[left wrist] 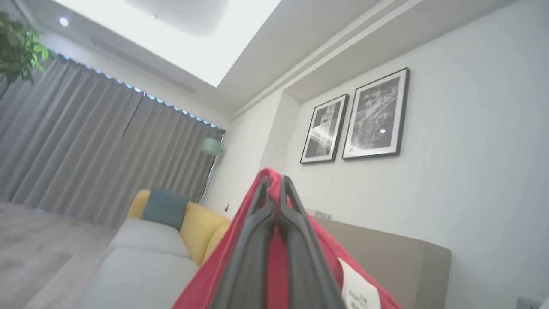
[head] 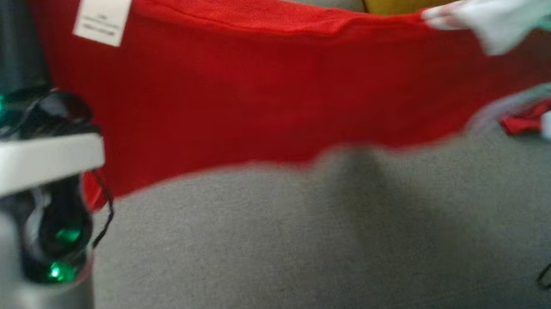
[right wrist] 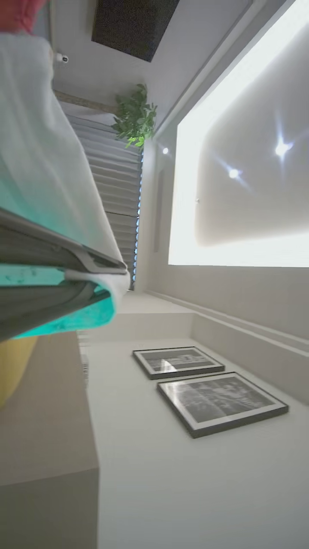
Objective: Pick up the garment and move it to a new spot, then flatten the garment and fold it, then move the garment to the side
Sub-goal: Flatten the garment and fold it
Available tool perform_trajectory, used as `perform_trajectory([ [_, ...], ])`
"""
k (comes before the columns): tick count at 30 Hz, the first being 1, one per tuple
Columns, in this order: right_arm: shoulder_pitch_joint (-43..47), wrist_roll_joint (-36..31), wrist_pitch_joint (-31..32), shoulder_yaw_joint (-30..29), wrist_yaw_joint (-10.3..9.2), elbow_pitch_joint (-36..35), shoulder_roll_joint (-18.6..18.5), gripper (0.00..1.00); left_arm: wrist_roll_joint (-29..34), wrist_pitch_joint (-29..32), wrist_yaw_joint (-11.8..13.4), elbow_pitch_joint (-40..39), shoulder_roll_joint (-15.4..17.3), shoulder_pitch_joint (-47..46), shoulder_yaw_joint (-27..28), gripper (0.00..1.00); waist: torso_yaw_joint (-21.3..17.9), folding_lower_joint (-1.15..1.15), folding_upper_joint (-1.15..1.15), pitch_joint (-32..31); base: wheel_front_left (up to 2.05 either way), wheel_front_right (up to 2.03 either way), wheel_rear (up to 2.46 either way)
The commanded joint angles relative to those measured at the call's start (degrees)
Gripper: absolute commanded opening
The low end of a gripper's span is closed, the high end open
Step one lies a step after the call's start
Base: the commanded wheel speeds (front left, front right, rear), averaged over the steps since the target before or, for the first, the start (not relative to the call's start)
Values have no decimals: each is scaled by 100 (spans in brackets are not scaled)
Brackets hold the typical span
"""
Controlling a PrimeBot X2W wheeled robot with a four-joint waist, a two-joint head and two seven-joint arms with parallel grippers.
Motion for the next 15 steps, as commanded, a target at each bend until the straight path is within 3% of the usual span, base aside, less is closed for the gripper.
perform_trajectory([
  [1,-390,-46,141,67,-5,-461,-147,0,117,195,84,-576,260,-218,210,0,69,0,0,-38,0,0,0],
  [8,-575,-88,595,24,-5,-1081,-369,0,297,856,247,-1469,591,-347,192,0,193,0,0,76,0,0,0],
  [15,-804,160,847,262,-5,-766,-352,0,109,1199,319,-1011,703,-497,337,0,361,0,0,764,0,0,0],
])
